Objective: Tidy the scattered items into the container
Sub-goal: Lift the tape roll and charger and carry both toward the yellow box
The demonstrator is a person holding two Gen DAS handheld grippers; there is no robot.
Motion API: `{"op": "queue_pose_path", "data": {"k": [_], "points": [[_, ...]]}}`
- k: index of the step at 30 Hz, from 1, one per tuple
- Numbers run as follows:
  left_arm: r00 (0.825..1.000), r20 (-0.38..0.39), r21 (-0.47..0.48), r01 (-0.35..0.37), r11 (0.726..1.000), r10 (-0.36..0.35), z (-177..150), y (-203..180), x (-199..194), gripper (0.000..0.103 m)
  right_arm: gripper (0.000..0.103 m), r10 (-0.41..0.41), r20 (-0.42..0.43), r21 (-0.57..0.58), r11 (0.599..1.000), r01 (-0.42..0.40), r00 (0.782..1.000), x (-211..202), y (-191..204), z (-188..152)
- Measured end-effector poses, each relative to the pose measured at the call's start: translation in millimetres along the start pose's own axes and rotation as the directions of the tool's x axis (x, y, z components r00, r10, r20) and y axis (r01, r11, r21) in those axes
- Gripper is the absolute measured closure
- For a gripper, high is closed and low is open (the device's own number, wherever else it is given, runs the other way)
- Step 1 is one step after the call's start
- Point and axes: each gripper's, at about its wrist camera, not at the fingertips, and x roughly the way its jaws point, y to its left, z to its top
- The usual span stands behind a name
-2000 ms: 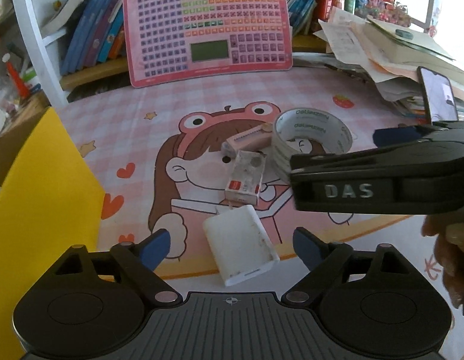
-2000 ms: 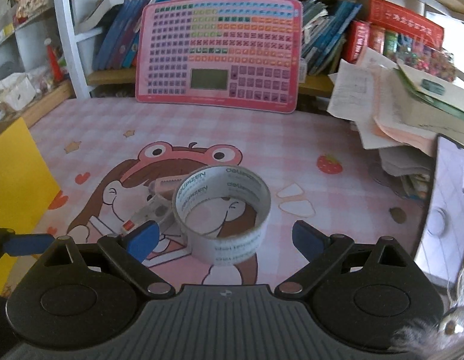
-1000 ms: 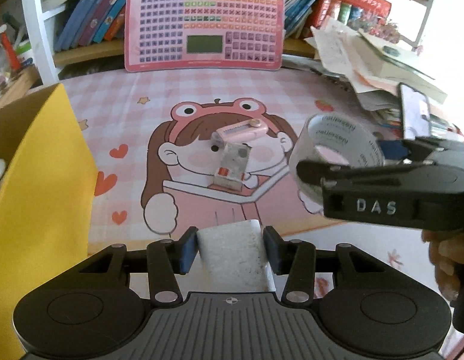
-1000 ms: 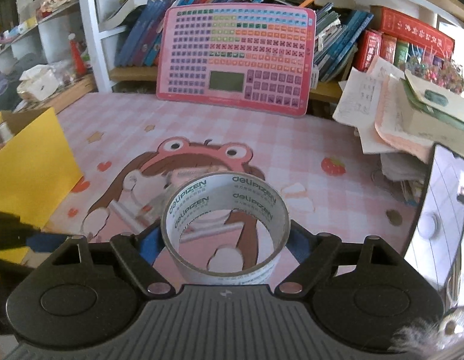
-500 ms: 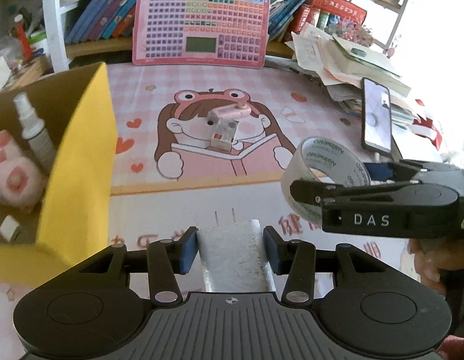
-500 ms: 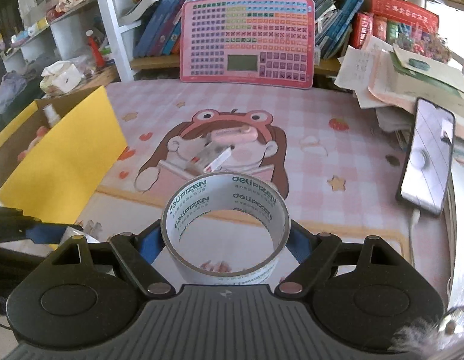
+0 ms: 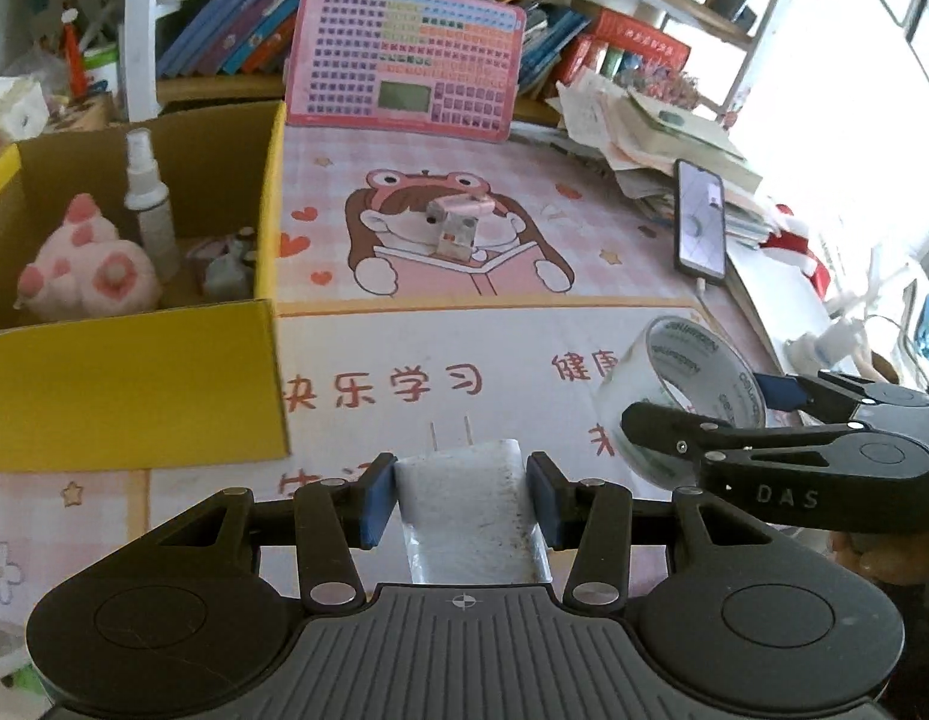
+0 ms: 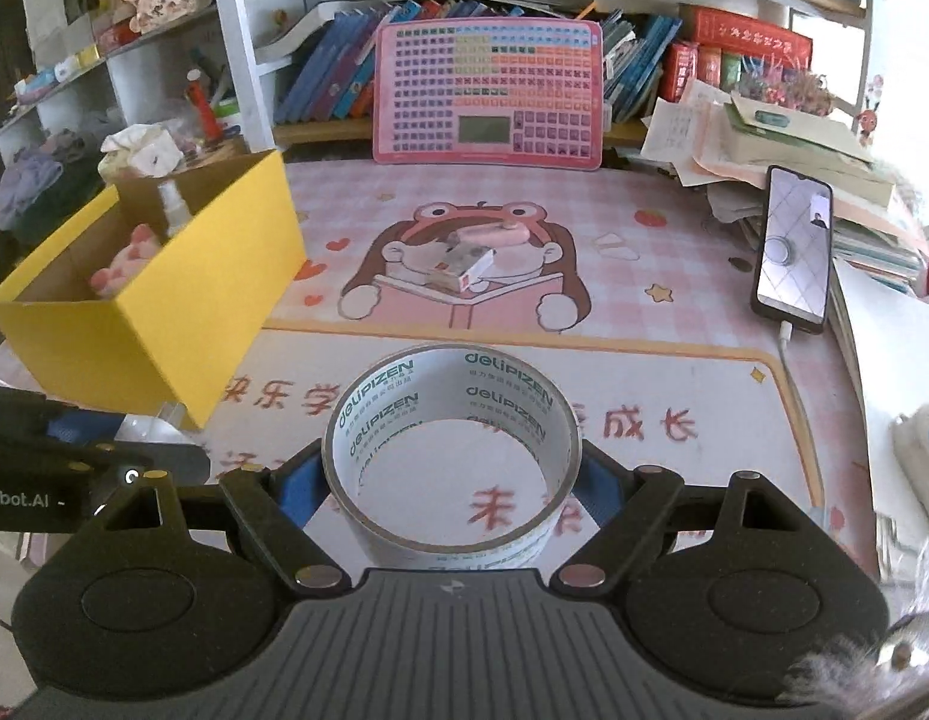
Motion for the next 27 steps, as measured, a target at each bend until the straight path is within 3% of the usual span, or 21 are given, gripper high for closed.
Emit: {"op": "queue_pose_path", "data": {"k": [14, 27], "points": [[1.0, 0.0, 0.015, 0.028, 1.0, -0.028, -68.7, 57.4, -70.5, 0.058, 0.021, -0.018, -0.075, -0.071, 0.997, 0.012, 0.997, -36.8, 107.4, -61.6], [1.0, 0.027, -0.039, -0.014, 0.999, 0.015, -102.5, 108.1, -114.9, 0.058, 0.021, 0.028, -0.078, -0.126, 0.991, -0.038, 0.997, -51.0, 179.8, -77.2]]}}
